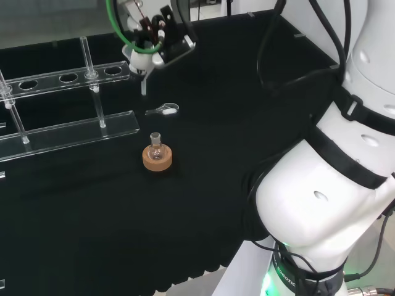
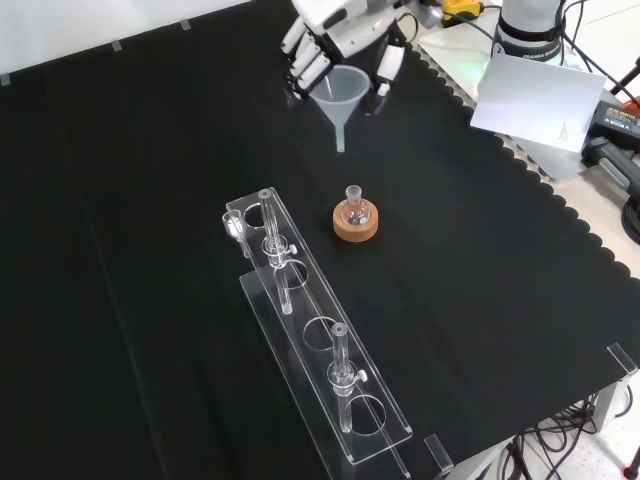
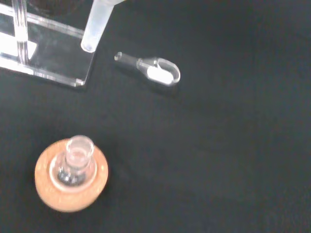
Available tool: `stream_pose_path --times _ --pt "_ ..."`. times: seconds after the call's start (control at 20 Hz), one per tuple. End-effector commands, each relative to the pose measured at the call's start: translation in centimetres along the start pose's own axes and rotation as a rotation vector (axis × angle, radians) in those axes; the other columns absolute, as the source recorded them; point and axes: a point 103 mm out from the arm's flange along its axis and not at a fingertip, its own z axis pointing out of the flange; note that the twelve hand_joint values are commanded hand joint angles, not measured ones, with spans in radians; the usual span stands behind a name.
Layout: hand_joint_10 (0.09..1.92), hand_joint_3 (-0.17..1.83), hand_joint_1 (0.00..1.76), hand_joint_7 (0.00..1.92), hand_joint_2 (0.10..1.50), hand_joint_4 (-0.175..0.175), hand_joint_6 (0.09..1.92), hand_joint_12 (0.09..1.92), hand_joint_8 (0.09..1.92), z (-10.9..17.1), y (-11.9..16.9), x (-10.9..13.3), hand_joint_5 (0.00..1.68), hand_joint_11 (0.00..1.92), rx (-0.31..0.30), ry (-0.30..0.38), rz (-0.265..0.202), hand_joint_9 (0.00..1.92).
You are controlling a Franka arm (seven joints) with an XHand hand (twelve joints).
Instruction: Place the funnel on the round-bottom flask.
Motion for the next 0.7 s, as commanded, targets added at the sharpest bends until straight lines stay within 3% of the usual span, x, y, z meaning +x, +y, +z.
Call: stream_pose_path --times 0.05,0.7 --pt "0.46 -0.17 0.86 0.62 1.09 -0.007 0.5 1.25 0.66 2.3 -0.9 2.4 0.65 0.56 0.02 -0.029 0.006 0.87" --pt "0.46 -0.17 0.86 0.61 1.1 -0.008 0.51 1.25 0.66 6.4 0.3 4.2 0.65 0.56 0.048 -0.069 0.021 0.87"
